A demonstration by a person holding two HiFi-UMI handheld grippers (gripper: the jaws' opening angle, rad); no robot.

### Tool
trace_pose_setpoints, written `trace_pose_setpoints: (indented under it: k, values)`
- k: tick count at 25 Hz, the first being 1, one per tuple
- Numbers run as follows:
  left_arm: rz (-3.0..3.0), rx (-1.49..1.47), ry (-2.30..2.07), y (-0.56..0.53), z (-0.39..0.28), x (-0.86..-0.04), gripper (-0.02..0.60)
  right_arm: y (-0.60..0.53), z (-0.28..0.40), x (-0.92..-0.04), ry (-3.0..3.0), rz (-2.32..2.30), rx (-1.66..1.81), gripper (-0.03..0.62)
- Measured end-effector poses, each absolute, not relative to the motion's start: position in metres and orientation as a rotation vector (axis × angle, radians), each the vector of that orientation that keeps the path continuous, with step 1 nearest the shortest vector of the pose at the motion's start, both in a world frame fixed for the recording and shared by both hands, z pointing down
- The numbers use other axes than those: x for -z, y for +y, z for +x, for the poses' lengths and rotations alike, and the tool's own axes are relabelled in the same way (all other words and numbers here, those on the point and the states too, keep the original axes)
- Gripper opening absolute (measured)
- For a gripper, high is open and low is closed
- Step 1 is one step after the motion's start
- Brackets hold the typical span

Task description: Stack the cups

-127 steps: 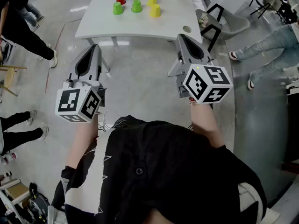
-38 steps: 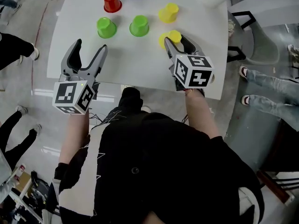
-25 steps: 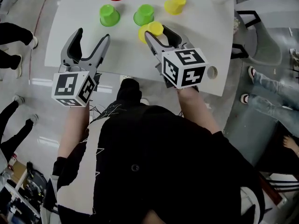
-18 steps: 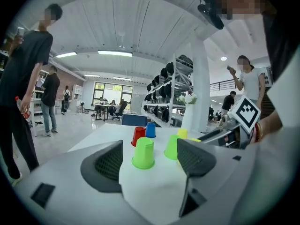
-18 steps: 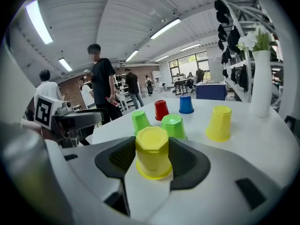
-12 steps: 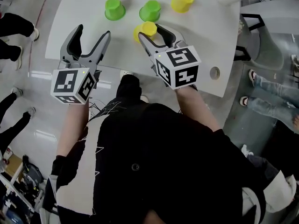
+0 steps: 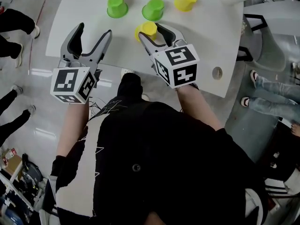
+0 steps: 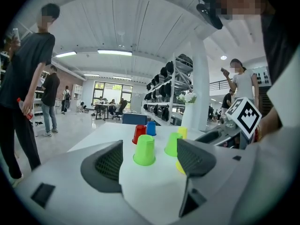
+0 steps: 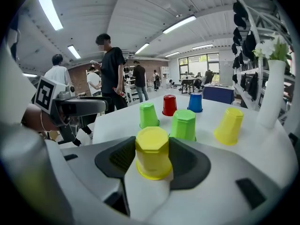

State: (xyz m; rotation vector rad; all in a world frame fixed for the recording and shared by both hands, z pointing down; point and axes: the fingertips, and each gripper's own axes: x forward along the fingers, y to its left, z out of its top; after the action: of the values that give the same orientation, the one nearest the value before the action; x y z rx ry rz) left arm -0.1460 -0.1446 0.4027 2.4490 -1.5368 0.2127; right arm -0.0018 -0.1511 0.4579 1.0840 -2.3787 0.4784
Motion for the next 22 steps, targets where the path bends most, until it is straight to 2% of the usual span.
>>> trace_pose_setpoints:
  k: [17,22]
  values:
    - [2.443,-0.206,-1.559,-0.1421,-0.1496,-0.3996,0.359,-0.1454,-0.0043,-0.4635,-2.364,1.066,-0.490,0.242]
    - [2.443,-0.214,-1.562,-0.1417,-0.1511,-0.4011,0.359,-0.1424,-0.0034,-0.4655,-2.365,1.043,-0.516,0.273]
